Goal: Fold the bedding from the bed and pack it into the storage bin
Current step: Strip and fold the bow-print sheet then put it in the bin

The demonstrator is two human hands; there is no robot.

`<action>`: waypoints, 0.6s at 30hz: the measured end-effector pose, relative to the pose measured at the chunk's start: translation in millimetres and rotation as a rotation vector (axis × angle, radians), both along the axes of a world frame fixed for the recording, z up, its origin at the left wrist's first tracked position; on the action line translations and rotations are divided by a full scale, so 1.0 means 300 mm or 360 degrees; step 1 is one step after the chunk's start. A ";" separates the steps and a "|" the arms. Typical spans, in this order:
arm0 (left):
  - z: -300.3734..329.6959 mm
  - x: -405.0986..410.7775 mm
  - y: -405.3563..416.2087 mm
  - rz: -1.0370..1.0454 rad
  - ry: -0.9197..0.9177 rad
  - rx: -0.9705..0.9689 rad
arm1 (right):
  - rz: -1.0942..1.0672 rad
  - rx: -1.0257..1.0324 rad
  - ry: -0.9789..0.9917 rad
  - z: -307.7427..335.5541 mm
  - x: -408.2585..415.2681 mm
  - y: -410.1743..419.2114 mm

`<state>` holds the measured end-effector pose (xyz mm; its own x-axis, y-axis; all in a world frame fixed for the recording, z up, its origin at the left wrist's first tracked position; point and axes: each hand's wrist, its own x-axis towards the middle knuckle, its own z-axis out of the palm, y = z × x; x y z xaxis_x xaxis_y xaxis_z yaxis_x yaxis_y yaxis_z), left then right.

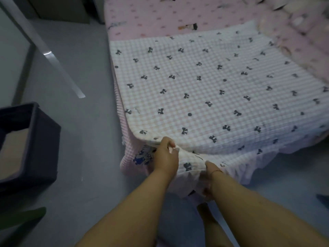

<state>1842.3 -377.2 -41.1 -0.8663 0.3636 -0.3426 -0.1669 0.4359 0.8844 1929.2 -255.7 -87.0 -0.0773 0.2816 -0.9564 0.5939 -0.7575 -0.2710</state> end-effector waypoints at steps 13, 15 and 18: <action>0.281 -0.270 0.043 0.0050 -0.0859 0.0322 | -0.0401 0.0907 0.0088 0.338 -0.313 0.150; 0.319 -0.354 0.055 0.0029 -0.0753 0.0254 | -0.0316 0.1023 0.0096 0.387 -0.412 0.183; 0.361 -0.471 0.064 -0.0414 0.0132 -0.0509 | -0.0204 0.1106 0.0107 0.438 -0.547 0.246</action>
<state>1701.0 -357.9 67.2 -0.7888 0.4607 -0.4069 0.0511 0.7088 0.7035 1765.1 -181.9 44.3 -0.0555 0.8356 -0.5465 0.4766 -0.4588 -0.7499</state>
